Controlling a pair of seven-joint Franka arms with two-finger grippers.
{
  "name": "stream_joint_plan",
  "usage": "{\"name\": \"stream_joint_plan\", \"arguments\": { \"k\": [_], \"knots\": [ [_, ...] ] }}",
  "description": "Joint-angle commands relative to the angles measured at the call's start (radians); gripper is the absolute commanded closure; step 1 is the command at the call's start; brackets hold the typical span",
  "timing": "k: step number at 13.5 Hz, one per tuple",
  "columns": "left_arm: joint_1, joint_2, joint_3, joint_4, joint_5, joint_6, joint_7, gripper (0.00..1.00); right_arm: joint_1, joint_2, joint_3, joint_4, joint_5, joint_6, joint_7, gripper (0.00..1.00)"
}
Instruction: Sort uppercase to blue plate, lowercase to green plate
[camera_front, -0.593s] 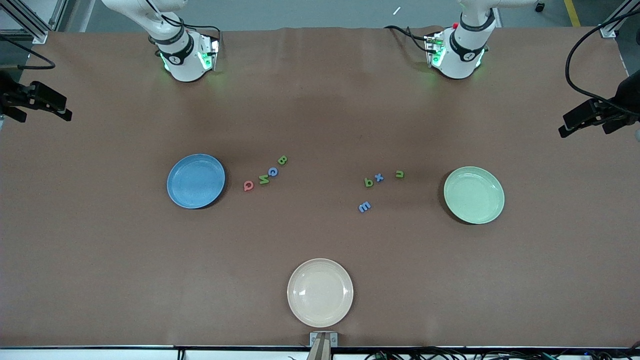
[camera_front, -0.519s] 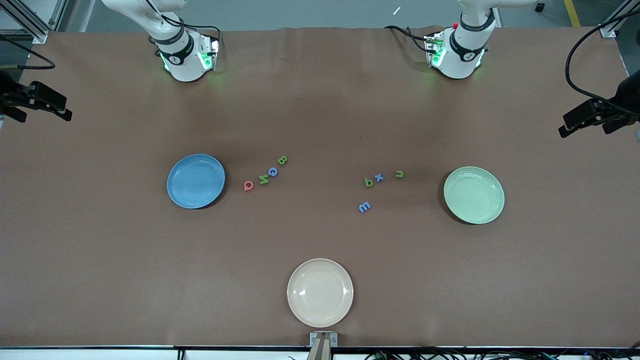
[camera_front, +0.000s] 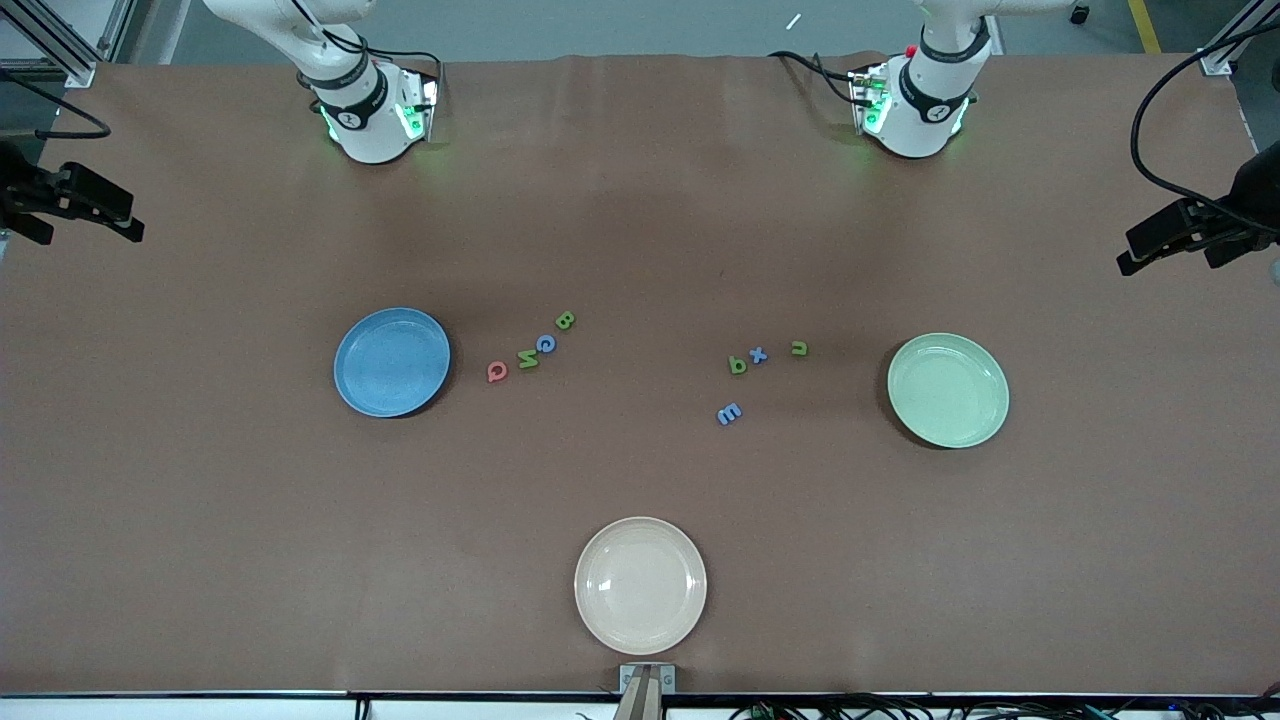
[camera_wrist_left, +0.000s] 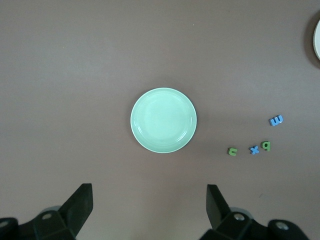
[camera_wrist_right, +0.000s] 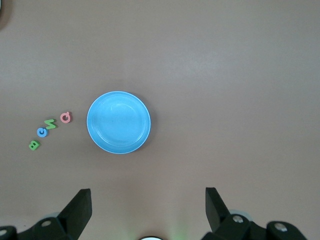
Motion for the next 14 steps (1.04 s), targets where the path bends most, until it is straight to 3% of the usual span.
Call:
{"name": "stream_joint_plan", "arguments": {
  "k": [1, 3, 6, 10, 14],
  "knots": [
    [-0.011, 0.022, -0.007, -0.010, -0.015, -0.006, -0.014, 0.00, -0.004, -0.018, 0.000, -0.001, -0.001, -0.007, 0.005, 0.00],
    [-0.040, 0.063, -0.028, -0.012, -0.018, -0.010, -0.063, 0.00, -0.008, 0.006, 0.000, 0.008, 0.003, -0.004, 0.007, 0.00],
    [-0.102, 0.156, -0.089, -0.006, -0.020, 0.019, -0.288, 0.00, -0.016, 0.082, 0.000, 0.017, -0.007, 0.043, -0.006, 0.00],
    [-0.200, 0.304, -0.128, -0.009, -0.018, 0.164, -0.567, 0.00, -0.071, 0.224, 0.000, 0.034, -0.010, 0.089, -0.010, 0.00],
    [-0.306, 0.442, -0.128, -0.009, -0.014, 0.336, -0.806, 0.00, -0.054, 0.241, 0.005, -0.001, 0.008, 0.192, 0.078, 0.00]
  ]
}}
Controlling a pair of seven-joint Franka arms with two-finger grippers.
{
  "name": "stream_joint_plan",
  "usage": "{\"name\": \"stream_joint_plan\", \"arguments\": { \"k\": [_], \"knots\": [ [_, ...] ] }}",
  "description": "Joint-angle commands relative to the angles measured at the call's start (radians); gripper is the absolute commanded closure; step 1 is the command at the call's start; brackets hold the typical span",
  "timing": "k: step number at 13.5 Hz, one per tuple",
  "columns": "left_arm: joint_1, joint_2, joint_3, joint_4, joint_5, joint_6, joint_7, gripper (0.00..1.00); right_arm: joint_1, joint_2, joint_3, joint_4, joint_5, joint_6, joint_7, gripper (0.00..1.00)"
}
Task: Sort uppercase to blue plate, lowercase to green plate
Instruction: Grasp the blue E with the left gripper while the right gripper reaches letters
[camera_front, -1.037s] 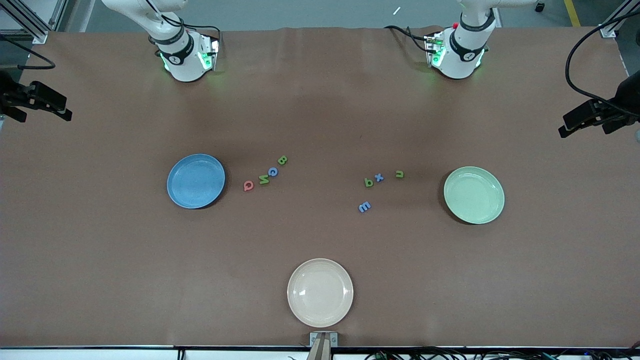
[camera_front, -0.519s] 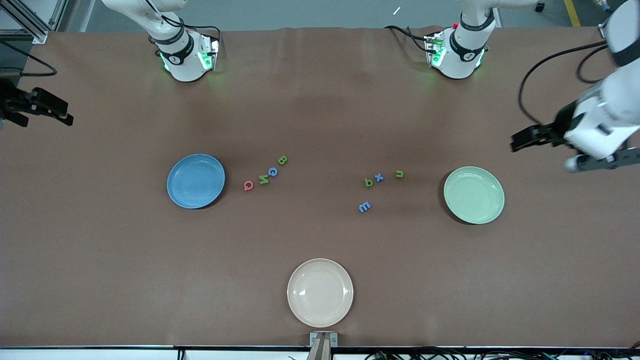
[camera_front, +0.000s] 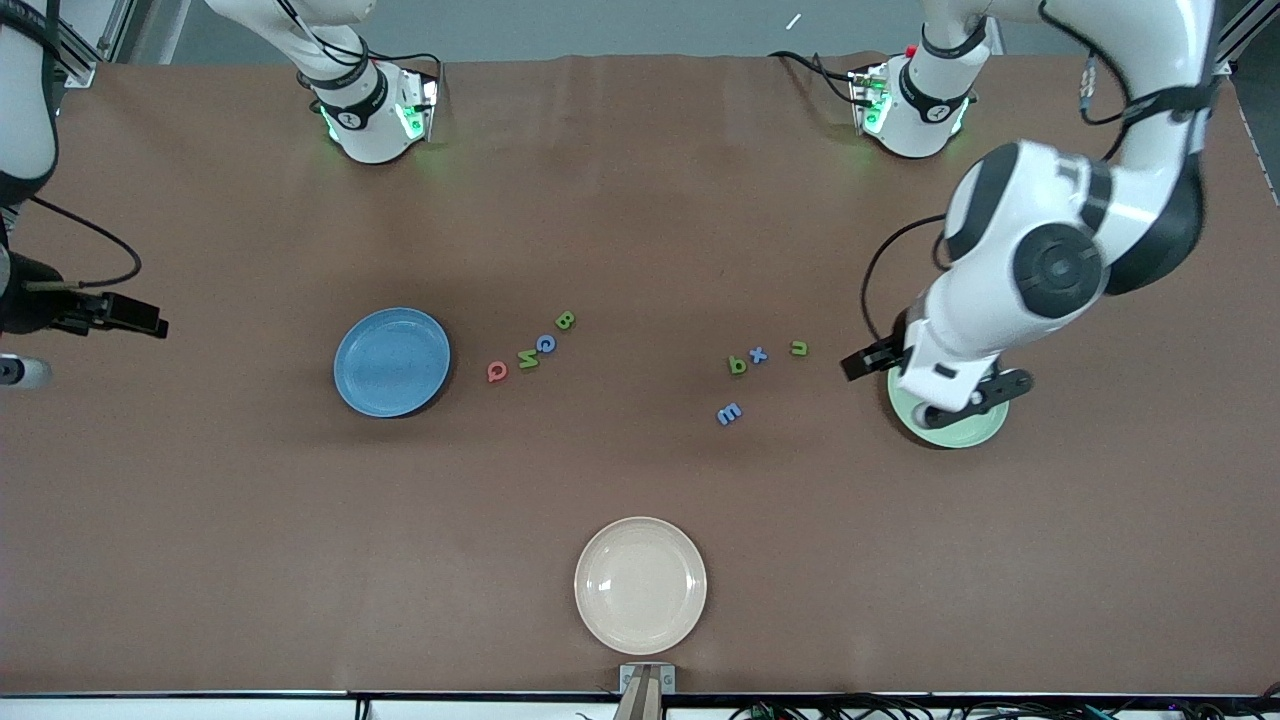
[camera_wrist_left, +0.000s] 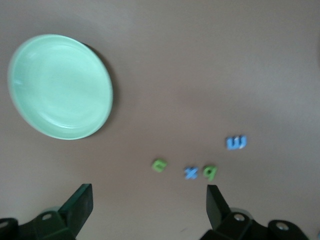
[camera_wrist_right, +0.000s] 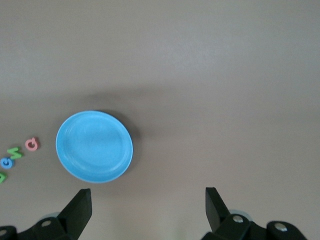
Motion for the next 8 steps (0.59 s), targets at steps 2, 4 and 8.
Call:
{"name": "stream_joint_plan", "arguments": {
  "k": [2, 4, 8],
  "knots": [
    [-0.082, 0.112, 0.007, 0.021, 0.004, 0.125, -0.195, 0.00, 0.065, 0.017, 0.013, -0.014, 0.029, 0.029, 0.286, 0.00],
    [-0.122, 0.152, 0.010, 0.021, 0.004, 0.179, -0.249, 0.00, 0.140, 0.046, 0.013, -0.036, 0.034, 0.078, 0.487, 0.00],
    [-0.178, 0.233, 0.008, 0.020, 0.062, 0.306, -0.298, 0.00, 0.258, 0.050, 0.013, -0.218, 0.055, 0.337, 0.736, 0.00]
  ]
}}
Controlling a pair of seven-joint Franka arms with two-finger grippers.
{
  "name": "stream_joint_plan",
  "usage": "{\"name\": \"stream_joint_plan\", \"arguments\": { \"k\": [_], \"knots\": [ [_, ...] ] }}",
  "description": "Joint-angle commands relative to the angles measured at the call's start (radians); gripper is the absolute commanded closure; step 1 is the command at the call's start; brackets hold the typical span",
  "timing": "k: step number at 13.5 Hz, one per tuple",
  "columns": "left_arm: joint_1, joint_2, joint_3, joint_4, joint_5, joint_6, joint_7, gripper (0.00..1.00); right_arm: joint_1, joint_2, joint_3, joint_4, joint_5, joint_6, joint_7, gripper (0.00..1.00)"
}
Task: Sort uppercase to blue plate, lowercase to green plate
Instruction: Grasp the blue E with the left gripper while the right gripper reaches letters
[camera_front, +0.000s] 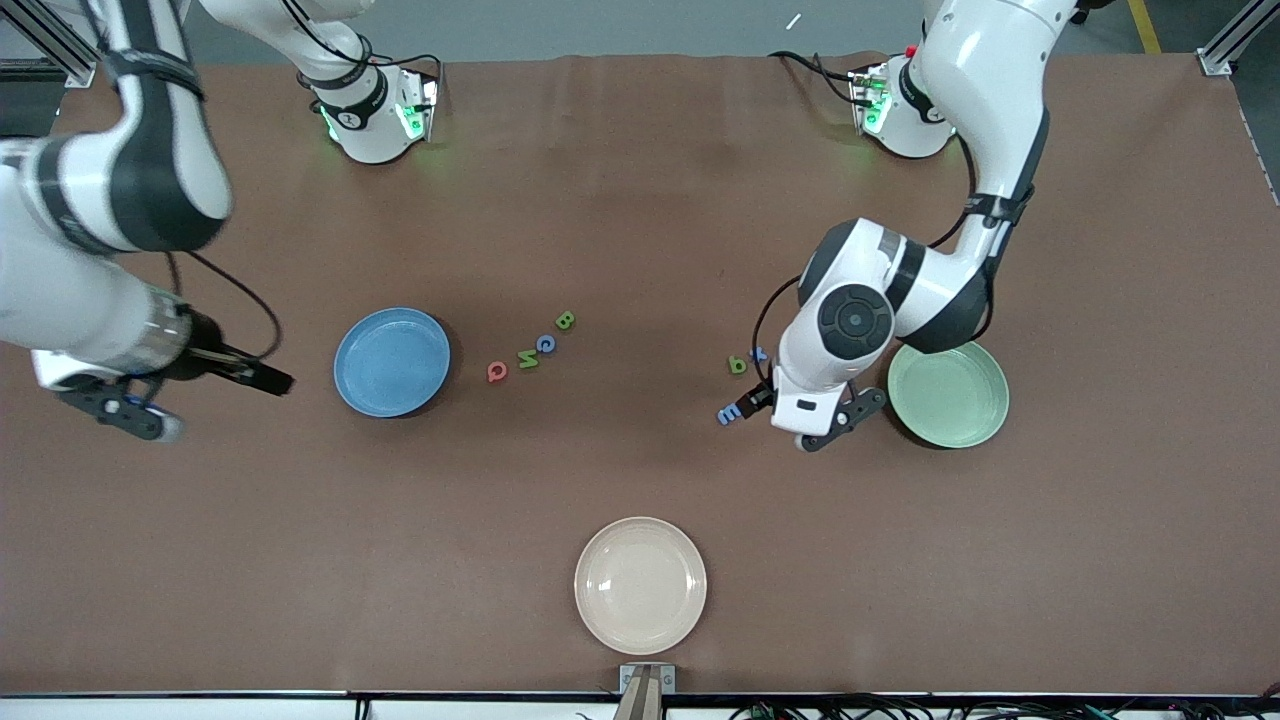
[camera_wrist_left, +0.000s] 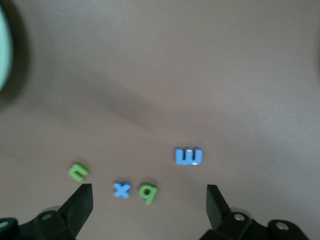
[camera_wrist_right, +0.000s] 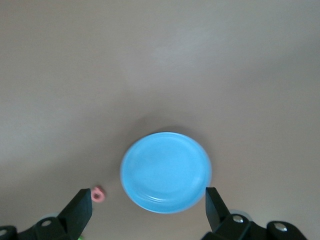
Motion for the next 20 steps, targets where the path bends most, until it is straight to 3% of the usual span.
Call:
{"name": "stream_joint_plan", "arguments": {
  "k": [1, 4, 8, 12, 20],
  "knots": [
    [-0.041, 0.057, 0.006, 0.017, 0.067, 0.074, -0.034, 0.00, 0.067, -0.018, -0.009, -0.146, 0.016, 0.163, 0.147, 0.00],
    [-0.073, 0.090, 0.006, 0.012, 0.067, 0.092, -0.053, 0.00, 0.127, 0.004, -0.009, -0.229, 0.018, 0.292, 0.249, 0.00],
    [-0.078, 0.150, 0.006, 0.011, 0.067, 0.141, -0.053, 0.00, 0.188, 0.074, -0.009, -0.255, 0.016, 0.382, 0.329, 0.00],
    [-0.072, 0.177, 0.006, 0.015, 0.066, 0.195, -0.054, 0.09, 0.224, 0.128, -0.009, -0.321, 0.016, 0.528, 0.386, 0.00],
    [-0.076, 0.223, 0.006, 0.023, 0.066, 0.279, -0.053, 0.11, 0.271, 0.183, -0.009, -0.385, 0.016, 0.648, 0.435, 0.01]
  ]
}}
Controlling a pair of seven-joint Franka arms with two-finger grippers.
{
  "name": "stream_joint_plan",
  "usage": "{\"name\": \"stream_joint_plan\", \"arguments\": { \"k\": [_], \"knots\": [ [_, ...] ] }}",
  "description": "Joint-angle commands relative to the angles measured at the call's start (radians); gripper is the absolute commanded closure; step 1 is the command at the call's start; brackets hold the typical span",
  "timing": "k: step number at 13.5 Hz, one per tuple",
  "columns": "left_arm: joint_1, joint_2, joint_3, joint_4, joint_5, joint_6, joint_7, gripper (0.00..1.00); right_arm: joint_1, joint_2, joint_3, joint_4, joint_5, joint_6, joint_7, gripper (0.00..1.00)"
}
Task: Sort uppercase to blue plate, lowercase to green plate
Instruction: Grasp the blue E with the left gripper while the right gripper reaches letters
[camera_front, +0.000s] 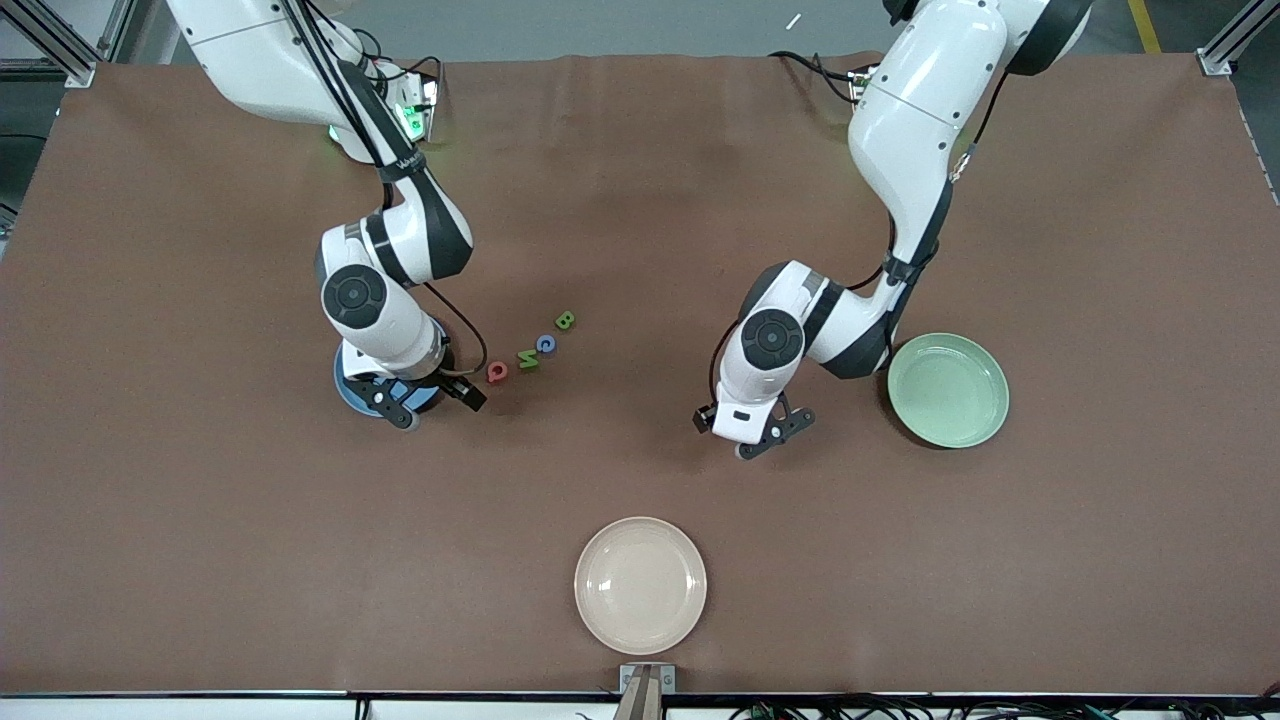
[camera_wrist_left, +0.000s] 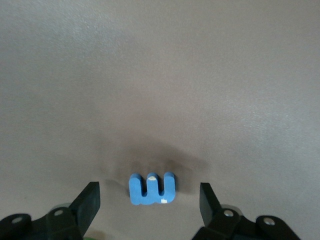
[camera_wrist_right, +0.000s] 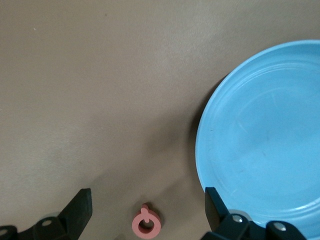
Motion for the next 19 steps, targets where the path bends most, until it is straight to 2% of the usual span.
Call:
{"name": "stream_joint_plan", "arguments": {
  "k": [1, 4, 9, 12, 15, 19],
  "knots": [
    [-0.006, 0.017, 0.003, 0.020, 0.018, 0.013, -0.018, 0.11, 0.021, 0.022, -0.007, -0.027, 0.009, 0.044, 0.041, 0.02],
    [-0.006, 0.017, 0.003, 0.017, 0.018, 0.013, -0.020, 0.14, 0.038, 0.027, -0.007, -0.025, 0.010, 0.044, 0.079, 0.03],
    [-0.006, 0.019, 0.003, 0.019, 0.018, 0.013, -0.018, 0.33, 0.075, 0.027, -0.007, -0.024, 0.010, 0.040, 0.127, 0.03],
    [-0.008, 0.025, 0.003, 0.020, 0.018, 0.013, -0.018, 0.36, 0.087, 0.044, -0.006, -0.027, 0.010, 0.041, 0.152, 0.07],
    [-0.008, 0.025, 0.003, 0.020, 0.020, 0.014, -0.018, 0.55, 0.096, 0.065, -0.004, -0.027, 0.012, 0.043, 0.201, 0.10],
    [-0.008, 0.022, 0.004, 0.019, 0.023, 0.013, -0.020, 0.72, 0.113, 0.074, -0.003, -0.025, 0.054, 0.043, 0.208, 0.11]
  ]
}}
